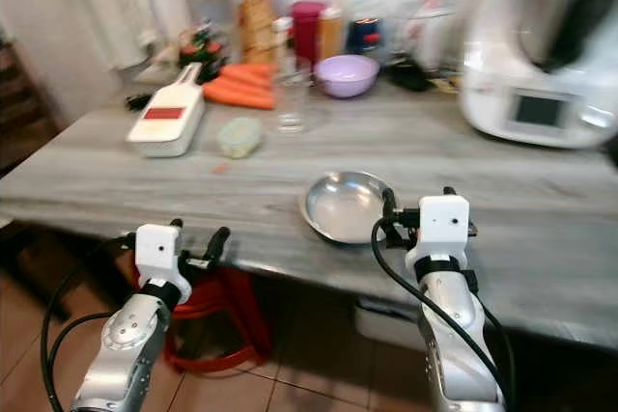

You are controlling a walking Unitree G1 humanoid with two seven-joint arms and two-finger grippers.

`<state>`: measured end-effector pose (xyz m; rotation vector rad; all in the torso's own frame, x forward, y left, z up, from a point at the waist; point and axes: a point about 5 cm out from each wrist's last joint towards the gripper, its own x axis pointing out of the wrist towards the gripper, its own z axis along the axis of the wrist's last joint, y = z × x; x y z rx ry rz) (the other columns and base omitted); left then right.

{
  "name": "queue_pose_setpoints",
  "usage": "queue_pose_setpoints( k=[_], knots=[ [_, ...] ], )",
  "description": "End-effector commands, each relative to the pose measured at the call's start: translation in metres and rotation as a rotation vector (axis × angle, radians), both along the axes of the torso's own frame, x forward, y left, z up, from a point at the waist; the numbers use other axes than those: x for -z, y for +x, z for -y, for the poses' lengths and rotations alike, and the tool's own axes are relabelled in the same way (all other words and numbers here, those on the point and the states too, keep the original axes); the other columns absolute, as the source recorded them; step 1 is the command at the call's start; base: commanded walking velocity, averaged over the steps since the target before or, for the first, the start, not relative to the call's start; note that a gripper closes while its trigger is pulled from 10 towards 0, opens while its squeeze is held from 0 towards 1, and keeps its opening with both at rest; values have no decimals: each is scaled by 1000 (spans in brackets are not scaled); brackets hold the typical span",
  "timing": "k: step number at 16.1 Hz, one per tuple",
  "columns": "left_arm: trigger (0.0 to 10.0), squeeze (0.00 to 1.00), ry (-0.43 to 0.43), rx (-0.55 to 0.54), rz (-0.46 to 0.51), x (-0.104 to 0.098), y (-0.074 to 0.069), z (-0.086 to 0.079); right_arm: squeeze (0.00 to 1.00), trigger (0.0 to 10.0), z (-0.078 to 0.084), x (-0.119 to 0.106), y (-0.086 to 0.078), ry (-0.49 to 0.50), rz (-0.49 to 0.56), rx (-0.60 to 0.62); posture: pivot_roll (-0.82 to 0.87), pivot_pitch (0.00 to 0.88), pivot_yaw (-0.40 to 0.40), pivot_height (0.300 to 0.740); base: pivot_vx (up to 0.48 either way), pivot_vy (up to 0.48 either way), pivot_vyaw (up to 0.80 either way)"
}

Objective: Setting the table

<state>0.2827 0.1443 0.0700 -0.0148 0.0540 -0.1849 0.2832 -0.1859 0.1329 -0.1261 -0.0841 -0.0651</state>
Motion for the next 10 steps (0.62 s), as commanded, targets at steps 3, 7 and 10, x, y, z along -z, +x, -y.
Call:
queue_pose_setpoints(
  k=[3,7,10],
  knots=[
    [10000,0,-1,8,5,-2,4,1,0,10000,3,0,1,5,1,18,-147,0,71,740,-305,0,0],
    [10000,0,-1,12,4,-1,4,2,0,10000,4,-1,2,8,4,26,-145,0,72,740,-302,0,0],
    [10000,0,-2,11,3,0,3,2,0,10000,2,-1,2,11,5,24,-144,0,72,740,-301,0,0]
  ],
)
